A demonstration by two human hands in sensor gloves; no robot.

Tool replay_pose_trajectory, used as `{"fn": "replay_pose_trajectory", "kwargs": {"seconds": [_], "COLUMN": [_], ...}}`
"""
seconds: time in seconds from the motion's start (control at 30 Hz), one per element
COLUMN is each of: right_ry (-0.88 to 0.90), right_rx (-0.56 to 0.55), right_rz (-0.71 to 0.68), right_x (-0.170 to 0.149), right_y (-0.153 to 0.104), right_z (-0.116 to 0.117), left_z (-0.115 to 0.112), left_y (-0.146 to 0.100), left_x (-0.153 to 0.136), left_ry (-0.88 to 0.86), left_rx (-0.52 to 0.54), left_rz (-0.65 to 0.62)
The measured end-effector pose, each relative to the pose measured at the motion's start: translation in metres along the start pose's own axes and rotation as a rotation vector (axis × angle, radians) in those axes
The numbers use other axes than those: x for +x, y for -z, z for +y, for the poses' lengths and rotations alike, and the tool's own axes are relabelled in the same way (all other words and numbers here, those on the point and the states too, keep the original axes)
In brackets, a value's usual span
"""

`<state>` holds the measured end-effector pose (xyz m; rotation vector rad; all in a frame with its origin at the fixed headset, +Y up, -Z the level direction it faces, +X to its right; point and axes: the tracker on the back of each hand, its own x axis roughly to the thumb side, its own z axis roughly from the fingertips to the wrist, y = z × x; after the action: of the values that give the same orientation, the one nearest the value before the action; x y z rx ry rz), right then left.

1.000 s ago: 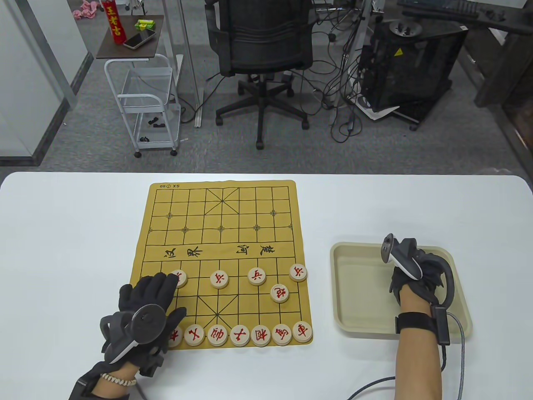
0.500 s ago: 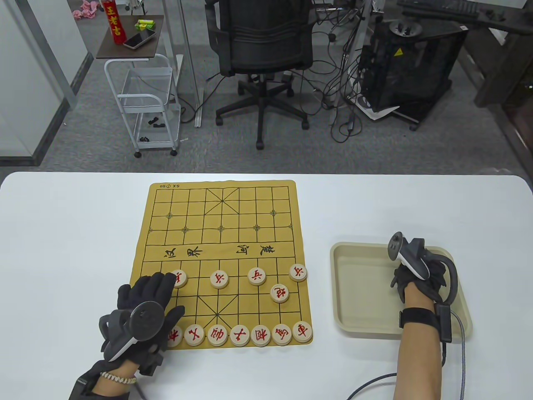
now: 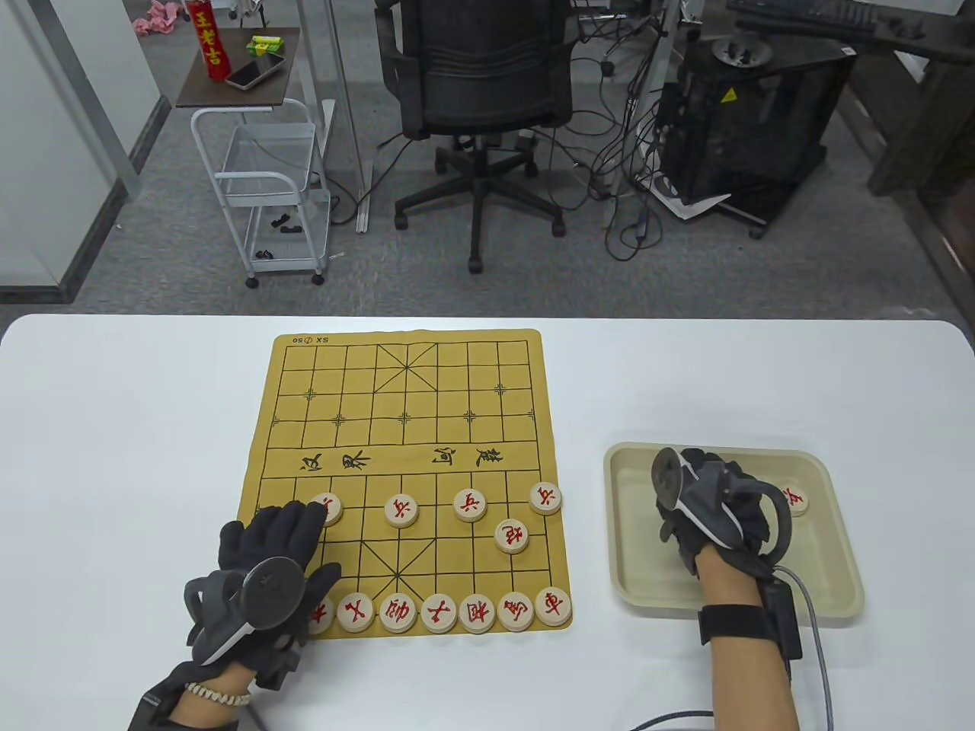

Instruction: Set up Chinese chess pieces

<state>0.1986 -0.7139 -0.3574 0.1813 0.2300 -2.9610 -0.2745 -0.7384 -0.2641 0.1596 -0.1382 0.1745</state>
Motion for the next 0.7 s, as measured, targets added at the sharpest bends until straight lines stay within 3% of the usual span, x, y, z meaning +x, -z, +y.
{"fn": "replay_pose_trajectory", "kwargs": {"seconds": [0.13, 0.3, 0.47, 0.7], "right_ry": [0.060, 0.137, 0.218, 0.216], "right_rx": [-0.101, -0.179, -0.186, -0.215], "right_rz": [-0.165, -0.327, -0.395, -0.440], "right_x": [0.056, 0.123, 0.172, 0.188], "right_y": [-0.040, -0.088, -0.122, -0.135], "right_z": [-0.032, -0.054, -0.047, -0.033], "left_z": [0.000, -0.003, -0.003, -0.007], "left_y": [-0.002, -0.002, -0.005, -0.007], "left_x": [0.002, 0.004, 0.006, 0.011], "left_ry": [0.001, 0.007, 0.013, 0.029], "left_rx": [0.000, -0.006, -0.004, -0.020], "left_rz": [-0.021, -0.042, -0.059, -0.087]}}
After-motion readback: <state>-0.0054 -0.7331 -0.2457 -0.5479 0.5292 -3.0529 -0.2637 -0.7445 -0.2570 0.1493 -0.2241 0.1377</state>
